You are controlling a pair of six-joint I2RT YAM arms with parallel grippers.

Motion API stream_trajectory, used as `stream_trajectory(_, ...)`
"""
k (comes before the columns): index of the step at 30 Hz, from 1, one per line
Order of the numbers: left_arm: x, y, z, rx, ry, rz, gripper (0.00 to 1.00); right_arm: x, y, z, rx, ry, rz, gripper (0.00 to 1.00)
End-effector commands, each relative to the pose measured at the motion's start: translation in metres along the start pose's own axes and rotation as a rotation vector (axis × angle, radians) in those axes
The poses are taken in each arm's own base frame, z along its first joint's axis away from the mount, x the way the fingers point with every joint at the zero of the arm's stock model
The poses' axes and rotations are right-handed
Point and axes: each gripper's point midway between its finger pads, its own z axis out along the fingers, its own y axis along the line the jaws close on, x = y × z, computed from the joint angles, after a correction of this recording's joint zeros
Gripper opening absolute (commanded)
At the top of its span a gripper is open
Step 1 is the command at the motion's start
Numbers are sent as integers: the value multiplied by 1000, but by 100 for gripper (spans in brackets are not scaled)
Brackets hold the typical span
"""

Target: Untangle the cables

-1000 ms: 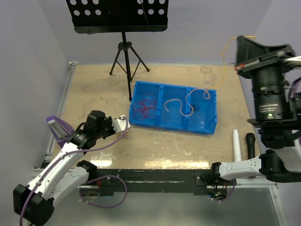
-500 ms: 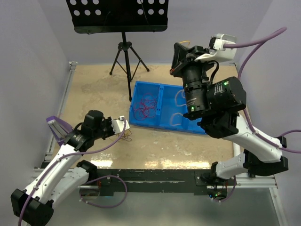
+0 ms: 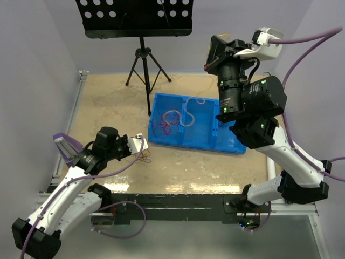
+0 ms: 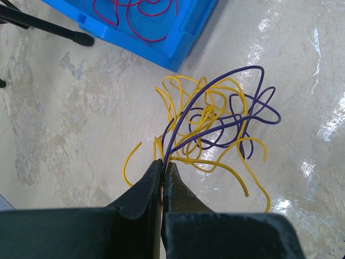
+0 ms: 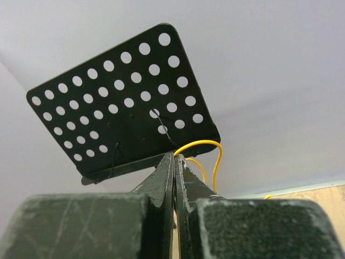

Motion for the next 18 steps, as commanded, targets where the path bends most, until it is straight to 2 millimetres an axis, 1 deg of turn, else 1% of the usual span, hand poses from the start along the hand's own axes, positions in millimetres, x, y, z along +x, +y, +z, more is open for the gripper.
stream_trajectory(1,-13,7,-6,-21,-49,-2,0,13,6,9,-35,3,-2,0)
stream_trajectory(8,-10,5,-4,-18,-43,-1,0,33,-4,27,-23,9,-30,0)
stream_trajectory(11,-12,6,-4,-17,-47,-2,0,43,-12,33,-15,14,-60,0)
stream_trajectory(12,-11,5,-4,-16,-46,-2,0,46,-14,35,-10,15,-34,0)
stream_trajectory(14,-12,5,-4,-16,-47,-1,0,51,-19,39,-4,18,-43,0)
stream_trajectory(18,-12,7,-5,-21,-49,-1,0,70,-28,47,6,38,-64,0)
